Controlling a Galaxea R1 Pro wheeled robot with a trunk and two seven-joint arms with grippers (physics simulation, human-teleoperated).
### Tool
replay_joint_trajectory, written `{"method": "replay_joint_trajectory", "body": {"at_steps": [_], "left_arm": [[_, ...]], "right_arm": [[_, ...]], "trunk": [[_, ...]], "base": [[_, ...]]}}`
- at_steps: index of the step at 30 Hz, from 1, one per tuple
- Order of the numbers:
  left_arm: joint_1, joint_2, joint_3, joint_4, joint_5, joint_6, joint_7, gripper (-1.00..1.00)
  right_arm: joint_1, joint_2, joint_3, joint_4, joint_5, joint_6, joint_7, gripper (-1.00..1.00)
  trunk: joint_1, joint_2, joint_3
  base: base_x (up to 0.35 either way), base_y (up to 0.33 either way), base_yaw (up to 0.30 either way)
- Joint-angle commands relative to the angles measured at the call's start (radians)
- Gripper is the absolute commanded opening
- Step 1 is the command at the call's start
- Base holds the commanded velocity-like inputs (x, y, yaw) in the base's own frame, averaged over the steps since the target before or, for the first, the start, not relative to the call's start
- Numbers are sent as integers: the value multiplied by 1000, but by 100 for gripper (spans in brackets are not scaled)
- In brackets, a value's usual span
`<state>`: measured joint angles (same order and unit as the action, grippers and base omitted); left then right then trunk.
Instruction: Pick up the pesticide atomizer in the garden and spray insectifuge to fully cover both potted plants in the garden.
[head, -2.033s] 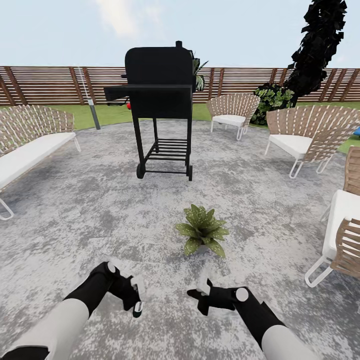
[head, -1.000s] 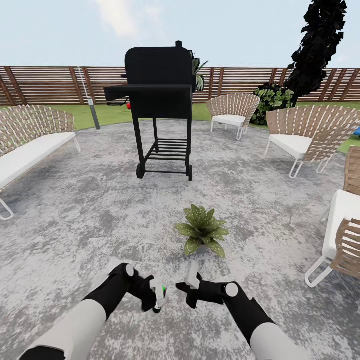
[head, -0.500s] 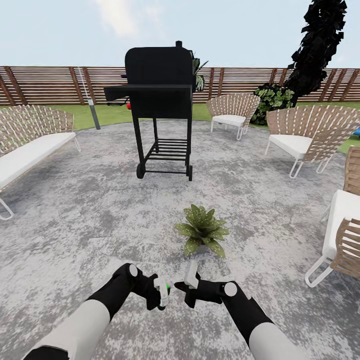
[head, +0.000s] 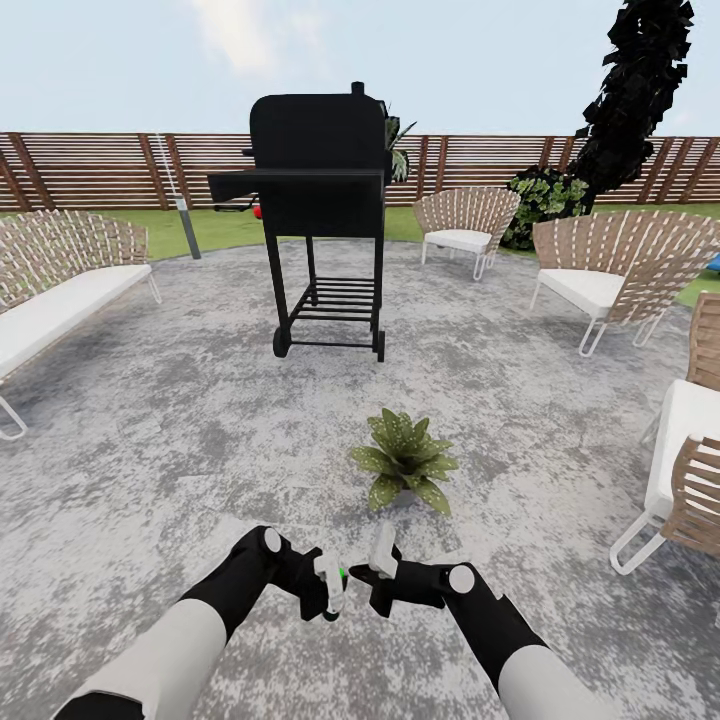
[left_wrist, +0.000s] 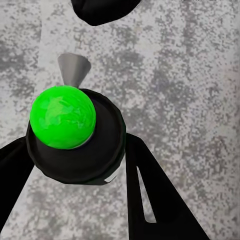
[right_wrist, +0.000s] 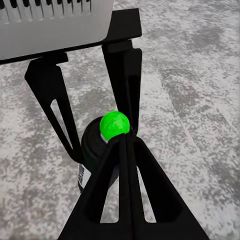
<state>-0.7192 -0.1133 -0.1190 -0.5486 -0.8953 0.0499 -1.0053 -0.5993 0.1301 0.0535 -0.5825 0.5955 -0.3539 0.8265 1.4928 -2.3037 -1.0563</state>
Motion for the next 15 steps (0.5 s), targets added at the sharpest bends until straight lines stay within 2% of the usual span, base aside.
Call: {"method": "replay_joint_trajectory", "body": {"at_steps": [1,4,8,15], "left_arm": [[0,-1,-1,-2,-3,5,-7,-100],[0,-5,1,-2,-1,5,-19,-100],[-1,-5,0,-2,36,4,-22,-100],[-2,-6,-1,-2,43,4,-22,-100]], "right_arm": [[0,0,-1,-1,9,-5,0,-100],[0,-1,-1,0,10,-5,0,-100],[0,-4,-1,0,10,-5,0,-100],[0,-6,-1,1,10,-5,0,-100]], "trunk": [[0,0,-1],[0,0,-1],[0,0,-1],[0,0,-1]], "base": [[0,0,0],[0,0,0],[0,0,0],[0,0,0]]}}
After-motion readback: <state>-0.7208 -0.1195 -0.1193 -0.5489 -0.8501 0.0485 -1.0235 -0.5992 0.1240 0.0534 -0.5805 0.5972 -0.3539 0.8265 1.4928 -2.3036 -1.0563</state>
